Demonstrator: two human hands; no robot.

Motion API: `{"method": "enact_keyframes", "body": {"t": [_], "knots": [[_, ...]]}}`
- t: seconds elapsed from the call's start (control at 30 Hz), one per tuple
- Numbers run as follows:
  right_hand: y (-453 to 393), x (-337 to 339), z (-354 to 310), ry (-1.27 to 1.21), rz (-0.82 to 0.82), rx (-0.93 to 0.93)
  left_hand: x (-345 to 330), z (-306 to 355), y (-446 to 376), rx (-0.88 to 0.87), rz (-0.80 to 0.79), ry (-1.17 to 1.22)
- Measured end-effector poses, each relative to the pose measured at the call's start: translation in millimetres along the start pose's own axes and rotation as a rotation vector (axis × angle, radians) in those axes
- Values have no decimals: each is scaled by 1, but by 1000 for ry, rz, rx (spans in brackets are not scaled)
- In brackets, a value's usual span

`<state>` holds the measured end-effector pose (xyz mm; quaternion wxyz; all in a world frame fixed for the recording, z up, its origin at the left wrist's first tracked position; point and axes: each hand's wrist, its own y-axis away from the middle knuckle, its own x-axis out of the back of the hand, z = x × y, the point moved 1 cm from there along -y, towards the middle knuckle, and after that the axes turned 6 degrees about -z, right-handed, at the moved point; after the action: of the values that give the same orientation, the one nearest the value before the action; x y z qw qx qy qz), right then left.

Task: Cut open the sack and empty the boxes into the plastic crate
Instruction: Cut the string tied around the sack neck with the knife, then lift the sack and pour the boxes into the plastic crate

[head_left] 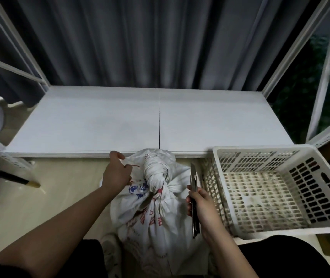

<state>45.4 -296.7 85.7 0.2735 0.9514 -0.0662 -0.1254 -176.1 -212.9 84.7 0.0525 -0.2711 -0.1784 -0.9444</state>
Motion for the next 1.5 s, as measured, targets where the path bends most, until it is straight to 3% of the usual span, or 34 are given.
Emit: {"method": "enact_keyframes", "body": {"t": [0.23, 0.4, 0.67, 1.23, 1.37, 1.5], "knots": [[23, 16, 10, 42, 29, 18, -6, -2, 21, -13, 128, 11], [41, 24, 15, 61, 37, 30, -11, -4, 38, 68, 171, 166], [70, 32, 31, -19, -13, 24, -14, -9, 75, 210, 98, 511], [119, 26, 55, -31, -130, -4, -3, -28, 143, 212, -110, 514], [115, 26, 63, 113, -155, -12, -3, -36, 149, 233, -229, 491], [109, 18, 75, 265, -290, -44, 2, -48, 151, 250, -221, 508]]}}
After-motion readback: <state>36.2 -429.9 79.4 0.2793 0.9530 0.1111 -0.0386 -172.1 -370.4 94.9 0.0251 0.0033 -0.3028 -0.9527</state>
